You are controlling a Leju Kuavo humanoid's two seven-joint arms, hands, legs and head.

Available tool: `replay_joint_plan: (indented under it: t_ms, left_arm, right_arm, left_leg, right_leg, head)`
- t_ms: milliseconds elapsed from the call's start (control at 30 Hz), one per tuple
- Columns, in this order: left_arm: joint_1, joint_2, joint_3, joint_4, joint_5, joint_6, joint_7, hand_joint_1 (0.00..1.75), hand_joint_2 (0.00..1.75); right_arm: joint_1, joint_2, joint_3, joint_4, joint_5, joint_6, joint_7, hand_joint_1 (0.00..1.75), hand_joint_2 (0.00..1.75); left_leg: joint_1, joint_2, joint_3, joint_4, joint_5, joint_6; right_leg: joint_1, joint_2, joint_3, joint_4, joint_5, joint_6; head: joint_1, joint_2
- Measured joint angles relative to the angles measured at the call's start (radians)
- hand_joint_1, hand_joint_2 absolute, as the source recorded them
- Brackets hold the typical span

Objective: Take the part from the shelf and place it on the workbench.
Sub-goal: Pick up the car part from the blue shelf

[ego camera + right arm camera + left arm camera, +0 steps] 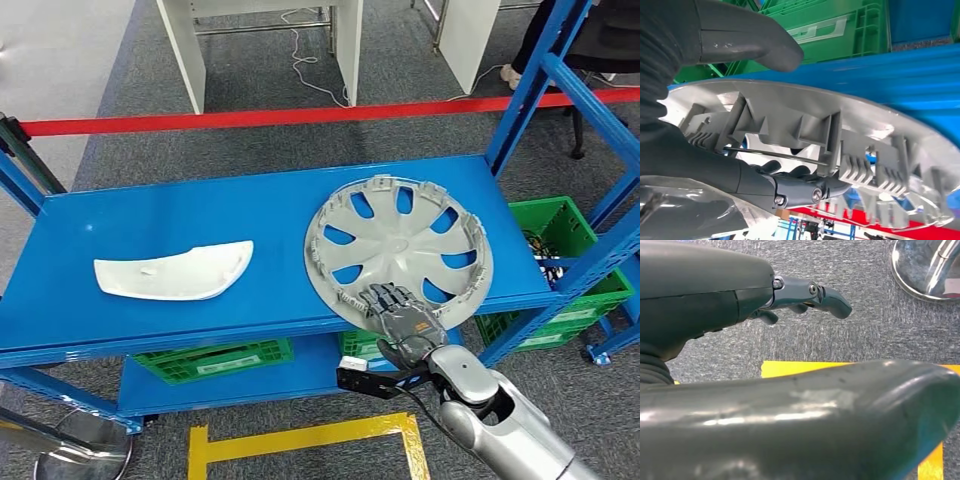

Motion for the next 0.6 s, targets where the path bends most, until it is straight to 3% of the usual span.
replay_joint_plan:
  t_ms: [67,133,200,233,267,333,367,467,500,567,600]
  left_arm:
    - [-0.001,0.0,0.0,0.0,0.002,0.001,0.0,0.0,0.0]
    - [0.0,0.0,0.0,0.0,0.004,0.001,-0.001,0.0,0.0]
    - [0.001,0.0,0.001,0.0,0.005,0.001,0.001,0.0,0.0]
    - [0.002,0.0,0.001,0.0,0.005,0.002,0.002,0.0,0.0]
    - [0.003,0.0,0.001,0.0,0.004,0.002,0.003,0.0,0.0]
    - [0.002,-0.001,0.001,-0.001,0.001,0.002,0.004,0.0,0.0]
    - [0.0,-0.003,0.001,-0.001,0.0,0.002,0.004,0.0,0.0]
    - [-0.003,-0.007,0.001,-0.001,0.0,0.001,0.002,0.0,0.0]
    - [-0.003,-0.008,0.001,-0.001,0.0,0.002,0.001,0.0,0.0]
    - [-0.005,-0.009,0.001,-0.001,0.0,0.002,-0.002,0.0,0.0]
    - [-0.006,-0.01,0.001,-0.001,0.0,0.002,-0.004,0.0,0.0]
  right_arm:
    - [0.0,0.0,0.0,-0.001,0.002,0.006,0.003,0.0,1.75]
    - [0.001,0.0,0.0,0.0,0.014,0.019,0.015,0.0,1.75]
    - [0.003,0.0,0.0,0.007,0.044,0.038,0.037,0.0,1.75]
    - [0.002,0.0,0.0,0.014,0.067,0.048,0.052,0.0,1.75]
    - [0.0,0.001,0.0,0.024,0.099,0.057,0.069,0.0,1.75]
    - [-0.003,0.002,-0.003,0.051,0.174,0.064,0.106,0.0,1.75]
    - [-0.004,0.003,-0.006,0.066,0.215,0.063,0.124,0.13,1.75]
    - [-0.004,0.006,-0.023,0.11,0.32,0.055,0.17,1.41,1.75]
    - [-0.003,0.006,-0.03,0.124,0.344,0.055,0.18,1.72,1.75]
    - [-0.004,0.007,-0.047,0.152,0.378,0.054,0.19,1.75,1.75]
    - [-0.004,0.007,-0.057,0.166,0.392,0.051,0.191,1.75,1.75]
  left_leg:
    - [0.003,0.0,-0.019,0.052,-0.037,-0.011]
    - [0.006,0.001,-0.071,0.174,-0.101,-0.02]
    - [0.009,0.001,-0.113,0.272,-0.132,-0.023]
    - [0.01,0.001,-0.112,0.272,-0.12,-0.023]
    - [0.011,0.001,-0.091,0.232,-0.089,-0.021]
    - [0.011,0.001,-0.025,0.096,-0.025,-0.016]
    - [0.01,0.0,0.001,0.041,-0.009,-0.014]
    - [0.006,-0.001,0.017,-0.003,-0.007,-0.002]
    - [0.007,0.0,0.018,-0.007,-0.003,0.005]
    - [0.01,0.002,0.019,-0.017,0.006,0.02]
    - [0.01,0.003,0.018,-0.019,0.009,0.026]
  right_leg:
    - [-0.003,-0.003,0.004,-0.003,0.001,-0.012]
    - [-0.003,-0.006,0.005,-0.003,0.0,-0.018]
    - [-0.003,-0.007,0.005,-0.003,0.0,-0.019]
    - [-0.003,-0.006,0.007,-0.003,0.0,-0.019]
    - [-0.003,-0.006,0.009,-0.003,0.0,-0.019]
    - [-0.002,-0.006,0.013,-0.002,-0.002,-0.015]
    - [0.0,-0.006,0.014,-0.002,-0.002,-0.011]
    - [0.002,-0.005,0.014,-0.01,0.003,0.009]
    - [0.0,-0.005,0.013,-0.011,0.003,0.015]
    - [-0.001,-0.004,-0.006,0.023,-0.023,0.024]
    - [-0.001,-0.004,-0.03,0.072,-0.052,0.025]
  head:
    - [-0.003,0.0]
    - [-0.006,0.0]
    - [-0.005,0.0]
    - [-0.006,0.0]
    - [-0.006,0.0]
    - [-0.006,0.0]
    - [-0.005,0.0]
    - [-0.004,0.0]
    - [-0.004,0.0]
    - [-0.002,0.0]
    - [0.0,0.0]
